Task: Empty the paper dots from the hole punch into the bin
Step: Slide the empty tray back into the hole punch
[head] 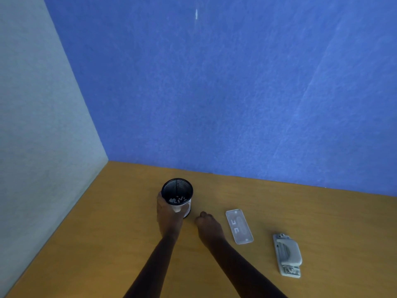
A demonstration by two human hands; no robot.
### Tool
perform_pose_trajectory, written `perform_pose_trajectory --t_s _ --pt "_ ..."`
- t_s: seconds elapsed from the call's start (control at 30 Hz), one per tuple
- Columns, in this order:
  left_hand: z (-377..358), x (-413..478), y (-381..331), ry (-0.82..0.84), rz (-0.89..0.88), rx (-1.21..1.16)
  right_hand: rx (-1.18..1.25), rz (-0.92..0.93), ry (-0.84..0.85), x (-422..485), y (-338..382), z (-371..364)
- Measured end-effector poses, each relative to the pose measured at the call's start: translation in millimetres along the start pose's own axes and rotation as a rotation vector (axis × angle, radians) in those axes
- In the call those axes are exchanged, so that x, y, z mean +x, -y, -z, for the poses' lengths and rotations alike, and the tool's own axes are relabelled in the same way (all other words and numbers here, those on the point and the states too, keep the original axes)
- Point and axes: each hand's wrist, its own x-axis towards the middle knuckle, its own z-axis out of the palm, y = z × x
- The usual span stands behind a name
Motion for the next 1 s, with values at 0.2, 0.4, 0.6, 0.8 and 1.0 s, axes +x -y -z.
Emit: perform_pose_trajectory --t_s 0.2,0.4,0.6,0.8,1.0 --pt "1.3 0.4 1.0 0.006 0.001 -0.008 0.205 -0.092 -0.035 2.2 -9.9 0.3" --pt "0.6 0.6 1.5 0.006 0.003 -0.002 0.258 -0.092 -0.048 2.0 -12.0 1.8" --pt "0.9 -0.1 1.7 0.008 0.0 -0.005 0.12 -0.048 -0.016 0.3 -7.0 -1.6" --pt "0.9 -0.7 1.2 -0.001 -0.002 0.0 -0.017 -0.007 0.001 1.9 -2.7 -2.5" --pt "0.7 -1.0 1.8 -0.005 -0.005 0.011 -0.073 0.011 0.015 1.1 -1.3 -3.9"
